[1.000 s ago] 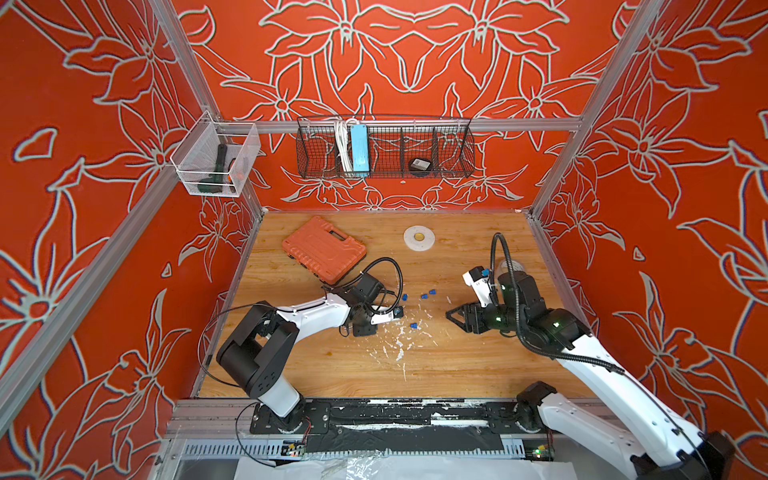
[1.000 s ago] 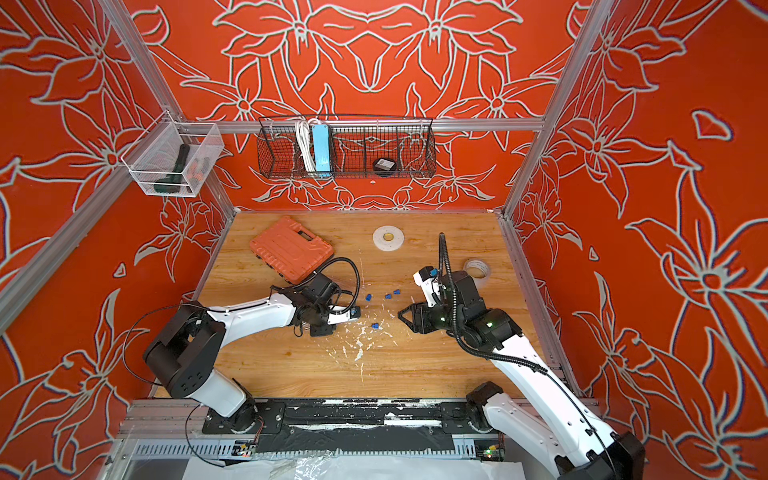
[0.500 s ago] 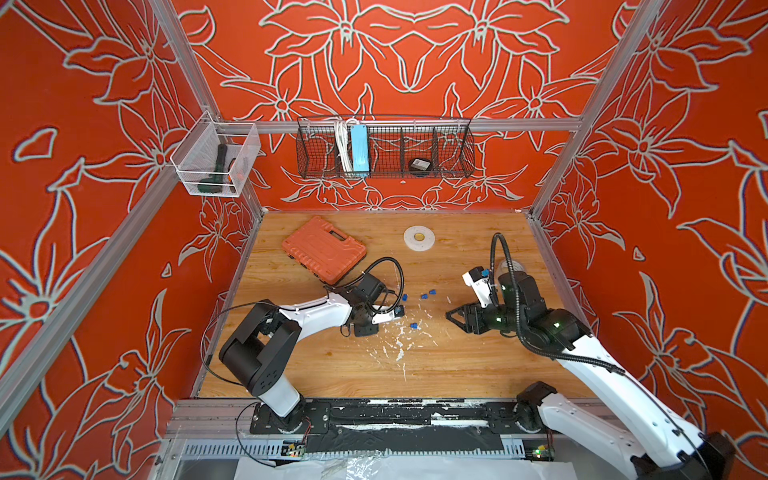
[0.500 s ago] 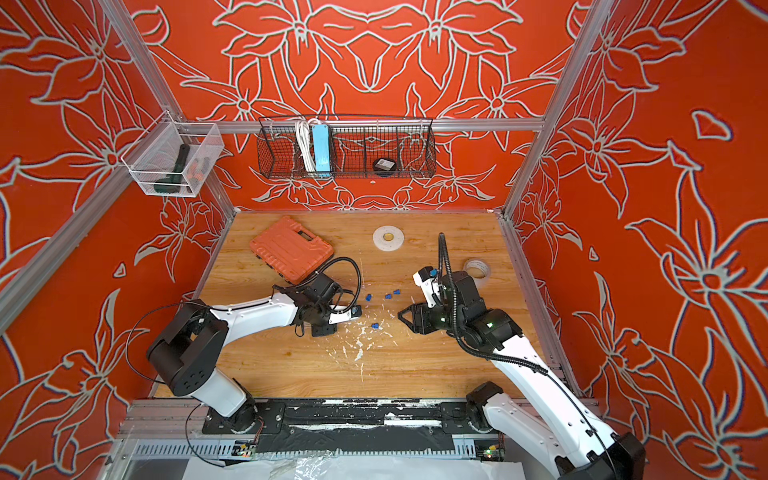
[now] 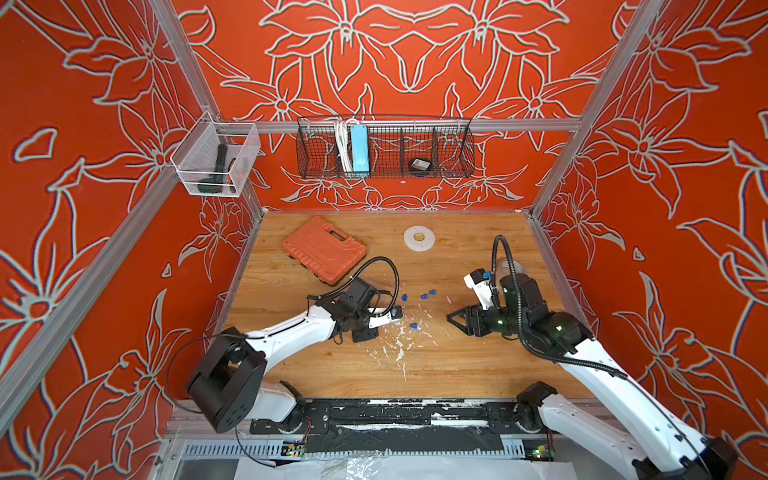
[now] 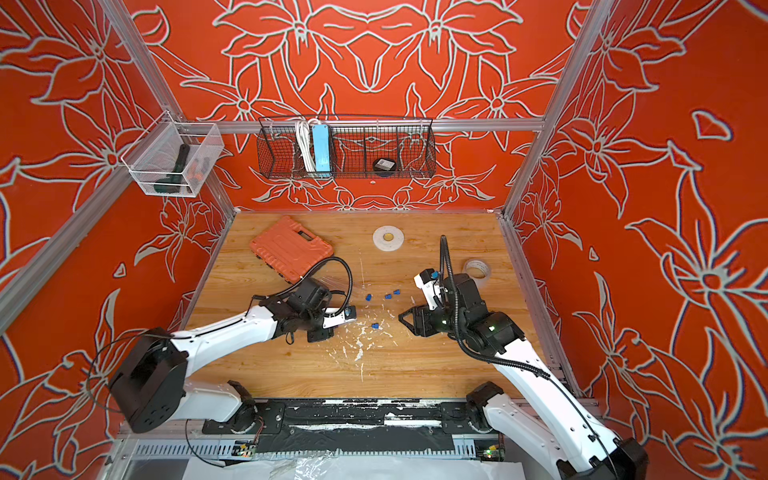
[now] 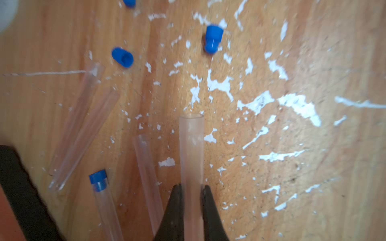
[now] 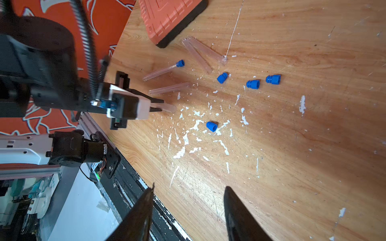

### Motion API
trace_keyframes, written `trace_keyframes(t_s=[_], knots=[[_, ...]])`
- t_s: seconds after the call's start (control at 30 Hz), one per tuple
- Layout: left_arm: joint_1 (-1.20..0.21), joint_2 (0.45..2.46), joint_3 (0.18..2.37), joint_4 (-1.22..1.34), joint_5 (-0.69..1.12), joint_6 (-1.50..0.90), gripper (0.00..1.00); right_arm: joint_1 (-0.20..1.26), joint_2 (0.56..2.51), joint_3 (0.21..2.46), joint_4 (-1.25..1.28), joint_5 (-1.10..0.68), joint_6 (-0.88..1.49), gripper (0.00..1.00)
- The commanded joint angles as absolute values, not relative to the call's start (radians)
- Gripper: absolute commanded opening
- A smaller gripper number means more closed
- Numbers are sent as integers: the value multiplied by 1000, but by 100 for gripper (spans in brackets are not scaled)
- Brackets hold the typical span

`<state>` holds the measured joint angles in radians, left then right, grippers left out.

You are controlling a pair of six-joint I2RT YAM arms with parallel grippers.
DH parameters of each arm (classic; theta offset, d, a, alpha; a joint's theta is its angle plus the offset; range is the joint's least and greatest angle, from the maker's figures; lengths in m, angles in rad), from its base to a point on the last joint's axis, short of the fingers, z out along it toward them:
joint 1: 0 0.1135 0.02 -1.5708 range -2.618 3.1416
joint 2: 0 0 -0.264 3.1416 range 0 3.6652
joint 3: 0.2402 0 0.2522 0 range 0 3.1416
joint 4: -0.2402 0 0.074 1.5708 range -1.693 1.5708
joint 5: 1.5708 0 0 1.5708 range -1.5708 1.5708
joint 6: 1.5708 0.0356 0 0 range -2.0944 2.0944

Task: Insert stoppers into test tubes
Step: Pick up the test tube at the center of the board.

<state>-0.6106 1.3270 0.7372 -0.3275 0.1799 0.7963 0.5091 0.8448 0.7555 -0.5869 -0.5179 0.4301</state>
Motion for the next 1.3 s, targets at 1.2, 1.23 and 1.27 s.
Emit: trace_keyframes(t_s=[1.2,1.23,1.27], knots=[[-680,1235,641,-68,367,695,3,753,1437,825,-77,-713,719,42],[-680,1232,641,-69,364,695,3,753,1439,825,-74,-715,721,40],[-680,1232,641,-69,363,695,4,754,1443,828,-72,-715,720,39]])
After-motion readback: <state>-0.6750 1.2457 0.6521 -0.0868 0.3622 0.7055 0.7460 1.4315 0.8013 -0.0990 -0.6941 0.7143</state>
